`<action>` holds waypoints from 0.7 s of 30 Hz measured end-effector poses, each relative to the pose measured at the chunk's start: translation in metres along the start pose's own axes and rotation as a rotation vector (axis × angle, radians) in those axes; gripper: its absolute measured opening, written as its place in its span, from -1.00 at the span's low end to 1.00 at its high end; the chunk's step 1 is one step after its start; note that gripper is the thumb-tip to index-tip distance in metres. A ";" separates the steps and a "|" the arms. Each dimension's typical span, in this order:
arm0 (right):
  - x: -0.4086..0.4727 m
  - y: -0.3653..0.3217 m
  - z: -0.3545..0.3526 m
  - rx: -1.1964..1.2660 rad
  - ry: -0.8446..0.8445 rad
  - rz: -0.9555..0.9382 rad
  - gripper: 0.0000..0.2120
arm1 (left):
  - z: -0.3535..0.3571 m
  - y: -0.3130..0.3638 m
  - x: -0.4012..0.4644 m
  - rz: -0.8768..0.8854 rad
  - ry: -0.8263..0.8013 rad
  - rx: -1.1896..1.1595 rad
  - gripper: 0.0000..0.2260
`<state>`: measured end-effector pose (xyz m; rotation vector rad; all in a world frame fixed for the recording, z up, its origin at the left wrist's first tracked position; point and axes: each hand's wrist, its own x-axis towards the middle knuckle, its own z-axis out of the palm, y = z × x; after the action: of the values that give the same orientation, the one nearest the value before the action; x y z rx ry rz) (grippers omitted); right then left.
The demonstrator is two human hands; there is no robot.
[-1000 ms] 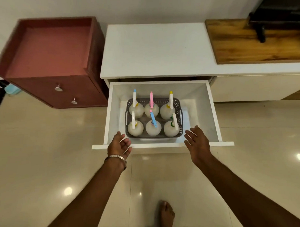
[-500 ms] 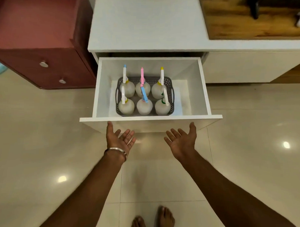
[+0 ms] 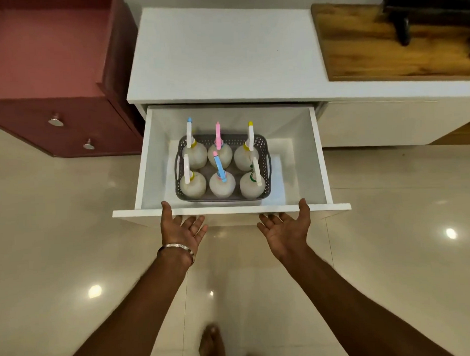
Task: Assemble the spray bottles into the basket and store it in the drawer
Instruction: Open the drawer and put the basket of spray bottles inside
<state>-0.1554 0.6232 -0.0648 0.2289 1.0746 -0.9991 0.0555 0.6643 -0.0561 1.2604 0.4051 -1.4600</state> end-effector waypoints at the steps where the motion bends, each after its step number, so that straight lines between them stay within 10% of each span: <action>1: 0.003 -0.002 0.004 0.001 0.010 0.000 -0.19 | 0.004 0.004 0.003 -0.005 0.012 -0.008 -0.17; 21: 0.095 -0.063 0.133 -0.031 0.120 -0.041 -0.24 | 0.124 0.105 0.083 -0.106 0.038 0.060 -0.06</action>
<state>-0.1102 0.4540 -0.0570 0.2447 1.2073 -1.0145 0.1029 0.4891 -0.0410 1.3334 0.4626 -1.5496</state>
